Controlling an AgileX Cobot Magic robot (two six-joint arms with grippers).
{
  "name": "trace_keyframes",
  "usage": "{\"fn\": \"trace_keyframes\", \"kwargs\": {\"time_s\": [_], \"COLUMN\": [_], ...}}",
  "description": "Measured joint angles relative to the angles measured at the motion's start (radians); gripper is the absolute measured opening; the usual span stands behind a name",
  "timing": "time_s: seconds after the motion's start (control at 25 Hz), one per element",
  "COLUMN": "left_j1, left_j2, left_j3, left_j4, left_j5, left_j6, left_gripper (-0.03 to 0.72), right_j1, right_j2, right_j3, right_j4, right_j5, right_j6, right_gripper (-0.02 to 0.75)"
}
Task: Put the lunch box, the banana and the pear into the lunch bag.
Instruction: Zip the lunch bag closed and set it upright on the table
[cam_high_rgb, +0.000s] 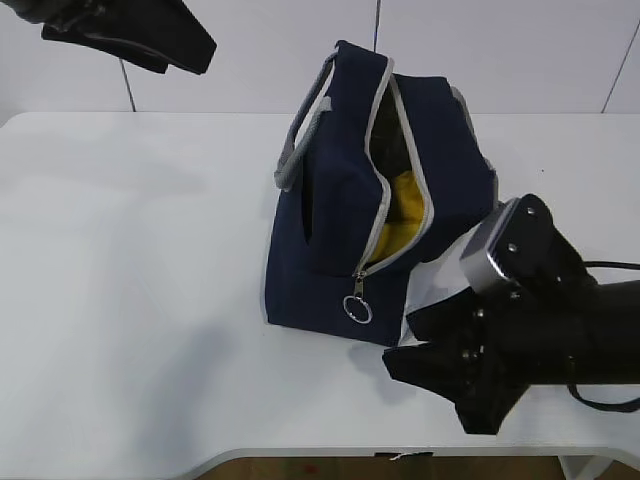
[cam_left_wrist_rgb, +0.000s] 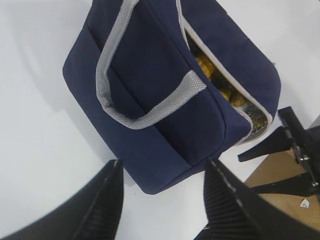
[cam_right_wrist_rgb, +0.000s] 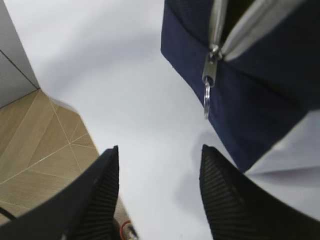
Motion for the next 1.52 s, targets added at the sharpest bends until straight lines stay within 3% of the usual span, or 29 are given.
{"fn": "trace_keyframes", "kwargs": {"time_s": [0.76,1.28,1.52], "left_j1": [0.0,0.0,0.0], "left_j2": [0.0,0.0,0.0], "left_j3": [0.0,0.0,0.0], "left_j4": [0.002,0.004,0.004], "left_j5": [0.0,0.0,0.0], "left_j6": [0.002,0.002,0.002], "left_gripper": [0.384,0.382,0.382], "right_j1": [0.0,0.0,0.0], "right_j2": [0.259,0.325,0.336], "right_j3": [-0.209,-0.222,-0.25], "right_j4": [0.002,0.002,0.002], "right_j5": [0.032,0.062,0.07], "right_j6": [-0.098,-0.113,-0.113], "right_gripper": [0.393,0.197,0.176]}}
